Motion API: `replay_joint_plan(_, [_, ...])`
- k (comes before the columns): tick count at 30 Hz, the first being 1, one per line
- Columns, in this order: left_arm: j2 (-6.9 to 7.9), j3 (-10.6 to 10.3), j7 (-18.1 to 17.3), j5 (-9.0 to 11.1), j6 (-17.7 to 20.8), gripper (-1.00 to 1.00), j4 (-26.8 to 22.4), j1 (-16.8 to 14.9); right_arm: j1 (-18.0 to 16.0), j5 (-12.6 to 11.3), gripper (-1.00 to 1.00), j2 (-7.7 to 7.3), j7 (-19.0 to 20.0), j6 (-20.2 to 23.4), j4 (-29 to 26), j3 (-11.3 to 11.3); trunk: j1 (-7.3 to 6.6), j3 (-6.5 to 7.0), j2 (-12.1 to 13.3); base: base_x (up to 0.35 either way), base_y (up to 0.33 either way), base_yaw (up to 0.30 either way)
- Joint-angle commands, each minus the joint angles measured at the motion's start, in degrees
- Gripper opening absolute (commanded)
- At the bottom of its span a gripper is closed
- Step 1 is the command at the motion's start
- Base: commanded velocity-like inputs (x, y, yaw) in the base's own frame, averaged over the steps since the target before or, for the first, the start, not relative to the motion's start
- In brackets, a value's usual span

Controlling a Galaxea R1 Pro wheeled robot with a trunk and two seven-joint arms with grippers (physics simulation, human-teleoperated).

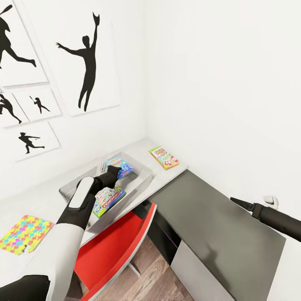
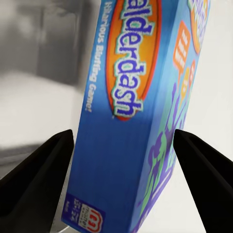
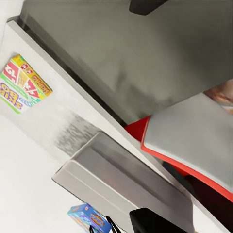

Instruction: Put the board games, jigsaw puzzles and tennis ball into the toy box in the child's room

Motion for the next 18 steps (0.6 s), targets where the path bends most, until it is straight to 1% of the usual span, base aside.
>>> replay_joint_plan(1, [0.02,0.1,0.4,0.4,0.2,-1.0,-0.1,0.0,-0.1,0.0,1.0,-0.01,0.2,0.3,0.0,-0.1,0.03,-0.2,-0.1,0.0,0.0,0.0])
replay_joint_plan(18, [0.41,0.1,0.4,0.4,0.2,-1.0,-0.1,0.0,-0.1,0.0,1.0,-0.01,0.2,0.3,0.0,-0.1,0.03,-1.79,-0.1,0.0,0.0,0.0])
